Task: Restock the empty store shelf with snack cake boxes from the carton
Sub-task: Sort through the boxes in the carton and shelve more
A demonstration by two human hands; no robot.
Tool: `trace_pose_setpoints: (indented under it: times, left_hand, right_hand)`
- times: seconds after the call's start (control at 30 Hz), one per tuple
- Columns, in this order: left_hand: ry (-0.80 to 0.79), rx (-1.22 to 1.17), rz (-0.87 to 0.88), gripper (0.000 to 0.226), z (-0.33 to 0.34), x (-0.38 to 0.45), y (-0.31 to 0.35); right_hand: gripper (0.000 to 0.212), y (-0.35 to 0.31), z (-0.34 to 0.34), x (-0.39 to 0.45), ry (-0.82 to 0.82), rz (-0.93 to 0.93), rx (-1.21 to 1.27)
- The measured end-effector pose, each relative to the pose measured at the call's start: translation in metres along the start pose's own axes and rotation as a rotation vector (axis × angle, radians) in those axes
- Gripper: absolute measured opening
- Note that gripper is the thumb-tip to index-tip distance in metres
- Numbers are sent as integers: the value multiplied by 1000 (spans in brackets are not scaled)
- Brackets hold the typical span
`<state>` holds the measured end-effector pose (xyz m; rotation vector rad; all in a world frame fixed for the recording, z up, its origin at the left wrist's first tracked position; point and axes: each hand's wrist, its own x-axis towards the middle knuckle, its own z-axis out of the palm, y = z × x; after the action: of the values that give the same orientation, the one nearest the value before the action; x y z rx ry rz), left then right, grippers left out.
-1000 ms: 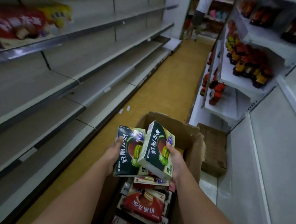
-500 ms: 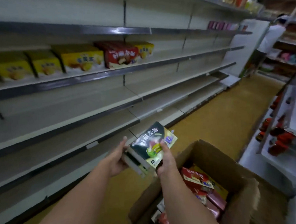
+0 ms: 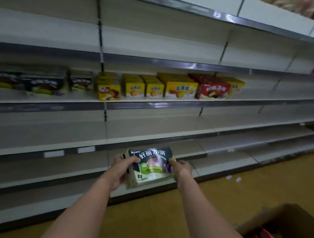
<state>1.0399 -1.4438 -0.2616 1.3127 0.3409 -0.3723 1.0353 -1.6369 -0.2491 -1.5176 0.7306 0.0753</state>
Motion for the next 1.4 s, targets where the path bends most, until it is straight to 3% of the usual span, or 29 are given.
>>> trace_pose_setpoints:
  times: [0.07,0.13,0.23,0.43,0.73,0.9,0.97,1.07,1.13,1.2,1.27,1.4]
  left_hand:
    - [40,-1,34,54,-36,-10,7]
    - [100,-39,85,44,-74,-23,14]
    - [190,-101,142,66,-128,-37,27]
    - [274,-202,113,74,-218,-55,39]
    - [682,-152,222,57,-315,-46,80]
    - [716,-198,254,55,-355,-22,117]
    - [641,-180,229,66,-371,-12,139]
    - [540,-49,139,116,-405,16,168]
    - [526,20,157,121,-445,55,182]
    - [562,85,183,114,-444,49,210]
    - [648,110,257,91,-452,51,227]
    - [660,81,364,72,-478,65,246]
  right_hand:
    - [62,-6,32,-11,-193,42,-170]
    - [76,-7,71,-25,-305,9,-265]
    - [76,-4,127,-41,-431,-35,-296]
    - [48,1,215,-71,-582,-64,-232]
    - [50,-23,326,-83,-749,-119,-343]
    - [48,-50,390,-80,-830,-134,-291]
    - [45,-60,417,-74,-828,-163,-265]
    - [46,-81,459,-66,-808,-219,-173]
    - [43,-96,487,-61,-835,-257,-154]
    - [30,-114,510,-59,-870,-317,-171]
    - [27,-128,533,-55,-877,-371,-181]
    - [45,-136,577,-49,-829,-463,-295]
